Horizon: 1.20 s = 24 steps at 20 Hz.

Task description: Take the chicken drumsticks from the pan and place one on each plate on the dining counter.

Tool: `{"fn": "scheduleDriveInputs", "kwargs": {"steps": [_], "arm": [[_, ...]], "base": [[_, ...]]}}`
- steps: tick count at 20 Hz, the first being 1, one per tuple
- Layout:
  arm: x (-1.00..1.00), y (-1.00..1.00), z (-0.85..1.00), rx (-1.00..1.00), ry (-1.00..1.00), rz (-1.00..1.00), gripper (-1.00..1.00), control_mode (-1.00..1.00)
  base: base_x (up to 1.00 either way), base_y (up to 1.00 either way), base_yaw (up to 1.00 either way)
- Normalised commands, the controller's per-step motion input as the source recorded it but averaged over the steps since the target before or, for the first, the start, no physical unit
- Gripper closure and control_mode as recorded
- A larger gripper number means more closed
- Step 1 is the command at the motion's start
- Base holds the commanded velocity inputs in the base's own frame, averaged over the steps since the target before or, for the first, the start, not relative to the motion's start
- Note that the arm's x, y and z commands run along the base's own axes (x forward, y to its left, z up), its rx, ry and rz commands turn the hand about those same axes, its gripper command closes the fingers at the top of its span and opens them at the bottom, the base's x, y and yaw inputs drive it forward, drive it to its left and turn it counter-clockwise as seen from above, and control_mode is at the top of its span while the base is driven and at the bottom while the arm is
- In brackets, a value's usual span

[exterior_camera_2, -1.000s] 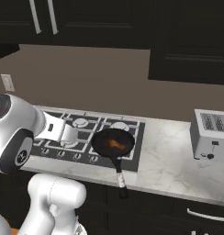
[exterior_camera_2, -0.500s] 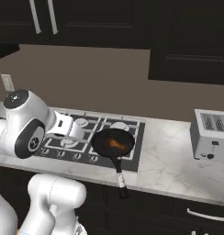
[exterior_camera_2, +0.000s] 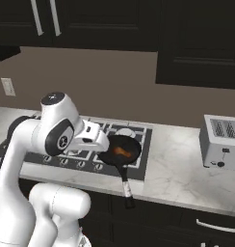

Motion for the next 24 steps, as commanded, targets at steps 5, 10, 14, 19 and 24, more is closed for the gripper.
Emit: {"fn": "scheduleDriveInputs", "kwargs": {"steps": [5, 10, 14, 19, 24], "arm": [[0.34, -0.40, -0.38, 0.00, 0.03, 0.12, -1.00, -1.00], [0.74, 0.00, -0.42, -0.02, 0.01, 0.27, -1.00, -1.00], [0.86, 0.00, -0.29, -0.03, 0.12, 0.29, -1.00, -1.00], [0.73, -0.06, -0.27, -0.04, 0.15, 0.28, -1.00, -1.00], [0.68, -0.02, -0.40, -0.05, 0.12, 0.22, -1.00, -1.00]], "base": [[0.00, 0.00, 0.00], [0.00, 0.00, 0.00], [0.00, 0.00, 0.00], [0.00, 0.00, 0.00], [0.00, 0.00, 0.00]]}}
